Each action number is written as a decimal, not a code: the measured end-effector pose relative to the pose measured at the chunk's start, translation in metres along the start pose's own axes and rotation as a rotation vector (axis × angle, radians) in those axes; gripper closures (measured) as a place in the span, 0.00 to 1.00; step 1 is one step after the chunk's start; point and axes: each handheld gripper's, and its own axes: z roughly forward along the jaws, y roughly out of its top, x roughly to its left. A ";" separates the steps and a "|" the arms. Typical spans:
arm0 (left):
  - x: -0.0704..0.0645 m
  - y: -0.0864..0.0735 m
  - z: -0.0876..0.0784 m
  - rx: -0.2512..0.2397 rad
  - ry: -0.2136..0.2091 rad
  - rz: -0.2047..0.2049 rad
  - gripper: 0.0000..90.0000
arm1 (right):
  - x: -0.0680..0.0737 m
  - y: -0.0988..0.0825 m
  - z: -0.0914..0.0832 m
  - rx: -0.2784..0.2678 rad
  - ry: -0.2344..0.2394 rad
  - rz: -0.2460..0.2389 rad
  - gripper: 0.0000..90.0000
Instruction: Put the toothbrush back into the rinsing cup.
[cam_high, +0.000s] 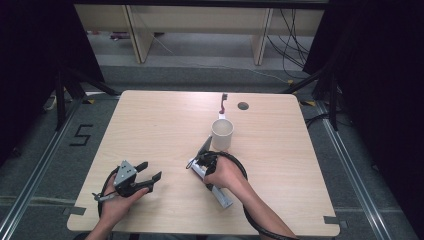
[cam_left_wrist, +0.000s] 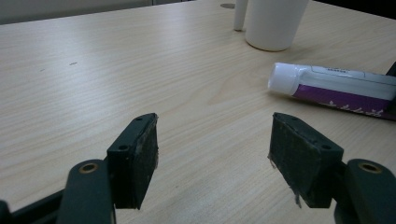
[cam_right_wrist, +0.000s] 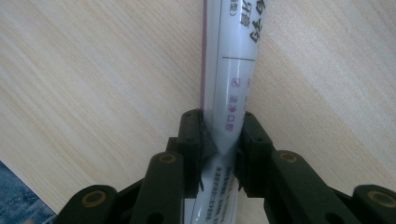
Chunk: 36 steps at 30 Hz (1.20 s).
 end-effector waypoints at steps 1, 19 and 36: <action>-0.001 0.000 0.000 0.003 -0.005 0.007 0.36 | 0.000 -0.001 -0.001 -0.002 0.003 -0.004 0.84; -0.017 0.010 -0.001 0.011 -0.145 0.109 0.34 | -0.014 -0.028 -0.019 0.026 -0.021 -0.460 0.84; -0.042 0.024 -0.002 0.029 -0.318 0.172 0.35 | -0.014 -0.058 -0.035 0.055 -0.066 -0.943 0.85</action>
